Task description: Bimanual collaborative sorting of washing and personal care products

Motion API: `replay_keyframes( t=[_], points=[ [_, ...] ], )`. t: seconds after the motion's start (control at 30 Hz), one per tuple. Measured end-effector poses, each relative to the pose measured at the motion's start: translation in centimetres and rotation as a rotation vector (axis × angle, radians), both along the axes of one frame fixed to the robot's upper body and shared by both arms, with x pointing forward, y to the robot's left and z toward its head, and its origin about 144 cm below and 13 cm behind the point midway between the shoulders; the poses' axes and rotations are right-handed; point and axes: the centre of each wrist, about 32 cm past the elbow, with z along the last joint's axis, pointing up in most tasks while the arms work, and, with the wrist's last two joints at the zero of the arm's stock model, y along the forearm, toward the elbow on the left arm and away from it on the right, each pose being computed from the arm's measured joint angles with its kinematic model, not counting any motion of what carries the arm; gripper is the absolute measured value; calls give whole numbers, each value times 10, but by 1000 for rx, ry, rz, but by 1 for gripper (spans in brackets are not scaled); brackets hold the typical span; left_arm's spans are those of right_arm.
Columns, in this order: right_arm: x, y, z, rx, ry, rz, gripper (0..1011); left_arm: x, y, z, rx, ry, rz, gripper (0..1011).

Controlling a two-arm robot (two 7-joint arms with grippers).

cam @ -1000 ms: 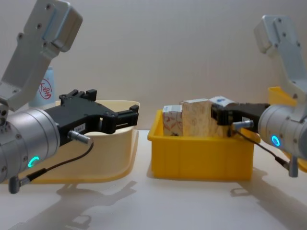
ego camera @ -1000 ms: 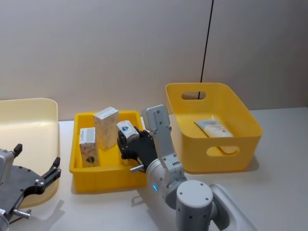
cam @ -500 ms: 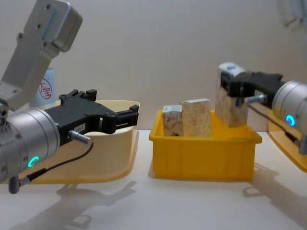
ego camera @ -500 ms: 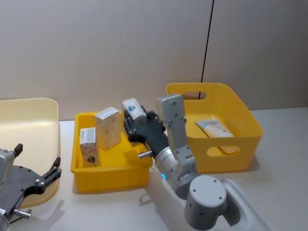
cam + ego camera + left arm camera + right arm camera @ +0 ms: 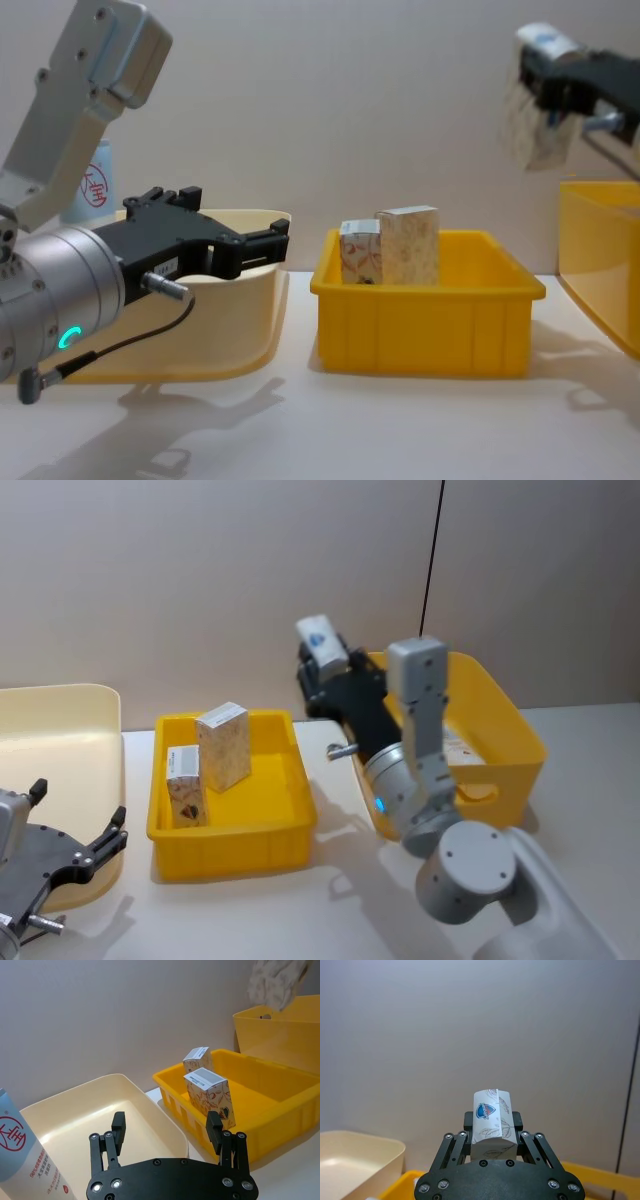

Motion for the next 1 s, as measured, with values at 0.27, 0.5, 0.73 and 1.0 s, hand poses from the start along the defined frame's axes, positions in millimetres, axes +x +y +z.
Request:
replay_keyframes(
  t=[0.27, 0.5, 0.73, 1.0],
  points=[
    [-2, -21, 12, 11, -98, -75, 408, 0, 0, 0, 0, 0, 0, 1003],
    [-9, -39, 17, 10, -141, -176, 407, 0, 0, 0, 0, 0, 0, 1003],
    [-19, -50, 20, 1, -125, -268, 407, 0, 0, 0, 0, 0, 0, 1003],
    [-29, -56, 20, -15, -58, -355, 408, 0, 0, 0, 0, 0, 0, 1003]
  ],
)
